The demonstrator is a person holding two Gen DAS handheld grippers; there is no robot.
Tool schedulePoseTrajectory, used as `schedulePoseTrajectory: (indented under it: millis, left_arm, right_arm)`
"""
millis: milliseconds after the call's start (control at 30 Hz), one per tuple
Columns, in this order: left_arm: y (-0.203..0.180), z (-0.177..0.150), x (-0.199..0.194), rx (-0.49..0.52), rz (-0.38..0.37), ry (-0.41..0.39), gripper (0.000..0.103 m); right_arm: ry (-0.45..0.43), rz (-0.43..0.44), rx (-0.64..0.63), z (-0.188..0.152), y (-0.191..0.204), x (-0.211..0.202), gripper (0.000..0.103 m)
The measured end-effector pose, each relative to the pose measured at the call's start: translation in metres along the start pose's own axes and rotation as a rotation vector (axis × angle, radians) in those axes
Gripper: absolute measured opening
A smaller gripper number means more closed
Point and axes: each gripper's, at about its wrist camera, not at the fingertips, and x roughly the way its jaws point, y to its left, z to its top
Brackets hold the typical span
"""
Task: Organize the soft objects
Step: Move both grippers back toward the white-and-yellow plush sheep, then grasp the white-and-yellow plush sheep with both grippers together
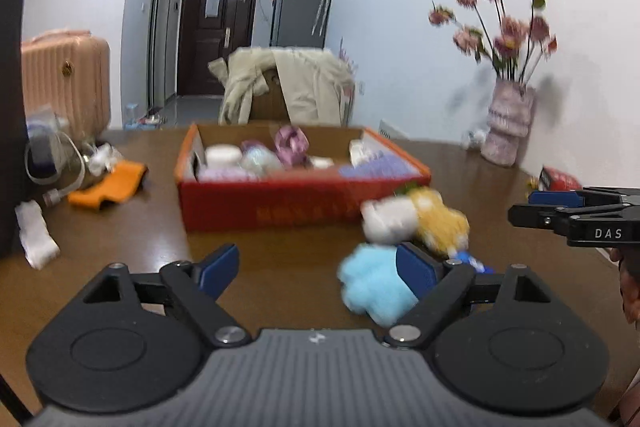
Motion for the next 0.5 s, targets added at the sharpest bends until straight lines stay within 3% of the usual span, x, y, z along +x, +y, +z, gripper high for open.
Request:
schedulePoseTrajectory:
  millis: [200,400,500]
  left_arm:
    - [-0.032,-0.010,0.037,0.016,-0.003,0.069,0.087]
    - [-0.048,0.009,0.094,-0.014,-0.045,0.073,0.086]
    - [-0.047,0.019,0.134,-0.055,-0.063,0.105,0.073]
  right_arm:
    - [0.043,0.054,0.093,-0.028,-0.024,0.012,0.061]
    - [0.066,0.057,0.084,-0.014,-0.034,0.052,0.060]
    - [0.095,0.031,0.036,-0.006,-0.032,0.082,0.059]
